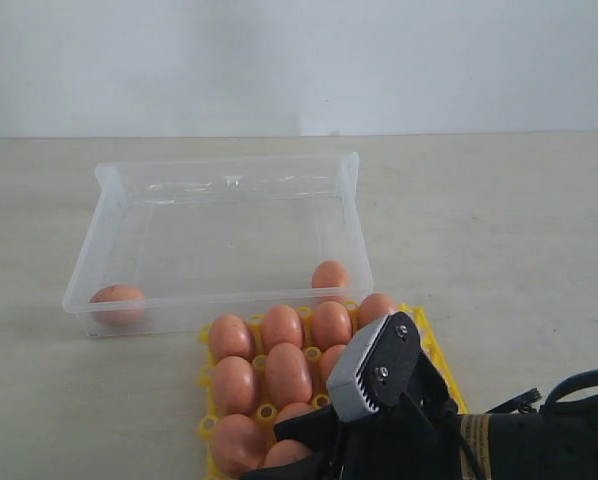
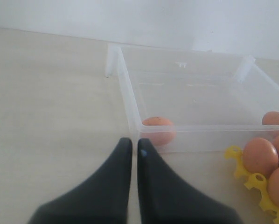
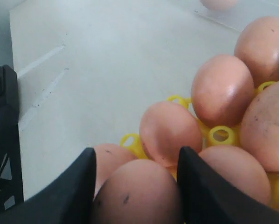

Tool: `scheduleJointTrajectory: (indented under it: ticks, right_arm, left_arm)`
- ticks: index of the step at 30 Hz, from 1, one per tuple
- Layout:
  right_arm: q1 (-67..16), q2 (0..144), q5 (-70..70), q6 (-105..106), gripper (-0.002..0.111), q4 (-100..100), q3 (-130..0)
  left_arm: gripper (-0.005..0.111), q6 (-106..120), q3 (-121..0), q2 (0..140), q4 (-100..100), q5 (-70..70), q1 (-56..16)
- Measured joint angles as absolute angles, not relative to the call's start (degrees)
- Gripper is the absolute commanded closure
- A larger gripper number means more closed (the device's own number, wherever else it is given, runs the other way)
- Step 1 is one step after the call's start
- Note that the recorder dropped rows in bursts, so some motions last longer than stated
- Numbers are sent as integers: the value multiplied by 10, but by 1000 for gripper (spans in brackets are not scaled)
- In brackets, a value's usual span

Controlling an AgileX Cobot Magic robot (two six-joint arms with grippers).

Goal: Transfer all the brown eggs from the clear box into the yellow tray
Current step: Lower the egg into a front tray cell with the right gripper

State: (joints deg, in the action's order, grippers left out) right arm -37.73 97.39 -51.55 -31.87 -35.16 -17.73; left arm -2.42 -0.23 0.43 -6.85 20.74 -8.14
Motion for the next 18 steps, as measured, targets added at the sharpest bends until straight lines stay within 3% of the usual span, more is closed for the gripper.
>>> scheduleJointTrajectory:
  ticks: [9, 15, 18]
  right_arm:
    - [-377, 974, -514, -290, 106, -352, -177]
    - [-377, 974, -514, -286, 73, -352, -177]
    - [-377, 974, -514, -286, 67, -352, -177]
  left_arm:
    - [103, -24, -2, 4, -68, 207, -81]
    - [103, -24, -2, 4, -68, 207, -81]
    - [103, -24, -2, 4, -68, 207, -81]
